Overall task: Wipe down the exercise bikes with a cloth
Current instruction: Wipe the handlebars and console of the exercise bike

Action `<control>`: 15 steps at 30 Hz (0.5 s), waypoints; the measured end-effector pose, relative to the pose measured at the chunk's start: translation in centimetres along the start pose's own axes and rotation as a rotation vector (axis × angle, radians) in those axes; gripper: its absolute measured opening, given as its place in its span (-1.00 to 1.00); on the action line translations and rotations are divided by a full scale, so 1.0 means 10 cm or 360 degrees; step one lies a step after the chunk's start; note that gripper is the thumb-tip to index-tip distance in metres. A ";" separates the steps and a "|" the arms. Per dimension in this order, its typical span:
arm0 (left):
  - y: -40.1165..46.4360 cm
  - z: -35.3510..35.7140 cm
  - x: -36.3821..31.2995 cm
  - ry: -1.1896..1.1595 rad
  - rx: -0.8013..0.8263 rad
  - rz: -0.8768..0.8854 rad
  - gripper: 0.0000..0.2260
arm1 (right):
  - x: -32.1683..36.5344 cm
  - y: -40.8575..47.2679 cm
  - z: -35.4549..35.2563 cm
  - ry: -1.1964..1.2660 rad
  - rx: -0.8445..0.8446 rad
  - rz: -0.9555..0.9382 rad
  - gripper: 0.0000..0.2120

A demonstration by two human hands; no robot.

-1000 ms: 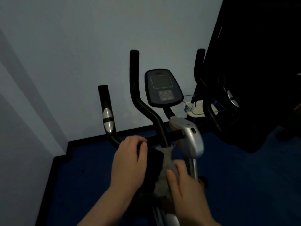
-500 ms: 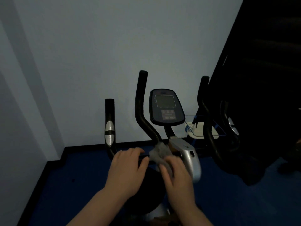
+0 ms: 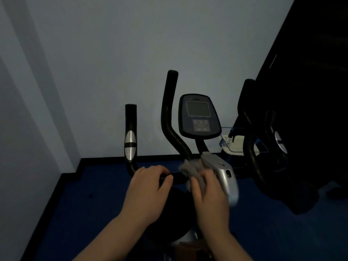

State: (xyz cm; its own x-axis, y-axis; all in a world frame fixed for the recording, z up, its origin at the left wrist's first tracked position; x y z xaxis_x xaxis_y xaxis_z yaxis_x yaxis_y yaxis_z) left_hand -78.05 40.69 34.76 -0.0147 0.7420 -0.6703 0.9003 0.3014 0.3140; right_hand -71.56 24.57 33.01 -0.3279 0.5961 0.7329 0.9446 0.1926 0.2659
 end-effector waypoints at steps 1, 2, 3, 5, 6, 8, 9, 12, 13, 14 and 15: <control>0.00 0.00 0.00 -0.0006 -0.0010 0.0000 -0.77 | -0.09 -0.13 -0.02 0.0014 0.0005 0.0036 -0.86; 0.00 0.00 0.00 -0.0007 -0.0019 -0.0001 -0.78 | -0.14 -0.17 -0.02 0.0000 0.0003 0.0045 -0.85; 0.00 0.00 0.00 -0.0003 -0.0019 0.0001 -0.78 | -0.13 -0.12 -0.01 -0.0012 0.0006 0.0051 -0.86; 0.01 0.00 0.00 0.0021 -0.0004 0.0011 -0.77 | 0.06 0.17 0.04 -0.0057 -0.0002 0.0036 -0.90; 0.02 0.00 -0.01 0.0033 0.0001 0.0014 -0.77 | 0.19 0.36 0.06 -0.0106 -0.0030 0.0023 -0.90; 0.02 0.01 -0.01 0.0048 0.0009 0.0012 -0.76 | 0.39 0.68 0.08 -0.0119 -0.0046 0.0032 -0.88; 0.02 0.01 -0.01 0.0054 0.0015 0.0015 -0.76 | 0.42 0.74 0.07 -0.0113 -0.0045 0.0028 -0.87; 0.01 0.01 0.00 0.0047 0.0016 0.0023 -0.77 | 0.25 0.39 0.04 -0.0038 0.0046 0.0006 -0.93; 0.01 0.01 0.01 0.0034 0.0008 0.0023 -0.77 | 0.13 0.16 0.04 0.0010 0.0078 0.0017 -0.99; 0.02 0.01 0.01 0.0026 0.0000 0.0021 -0.77 | 0.02 -0.06 0.02 0.0055 0.0110 0.0060 -0.95; 0.02 0.01 0.01 0.0021 -0.0003 0.0019 -0.77 | -0.10 -0.25 0.03 0.0088 0.0139 0.0104 -0.95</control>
State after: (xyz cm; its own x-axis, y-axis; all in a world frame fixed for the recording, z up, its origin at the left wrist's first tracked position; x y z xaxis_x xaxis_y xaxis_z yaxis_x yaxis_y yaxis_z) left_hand -77.86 40.77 34.65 -0.0099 0.7535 -0.6574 0.8997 0.2937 0.3230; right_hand -73.58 23.70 31.46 -0.2636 0.5662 0.7810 0.9611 0.2235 0.1624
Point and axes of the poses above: each hand's wrist, its own y-axis towards the middle knuckle, its own z-axis out of the palm, x = y × z, the point moved 9 cm from there along y, towards the middle knuckle, and after that the axes turned 8 degrees about z, right-handed, at the moved point
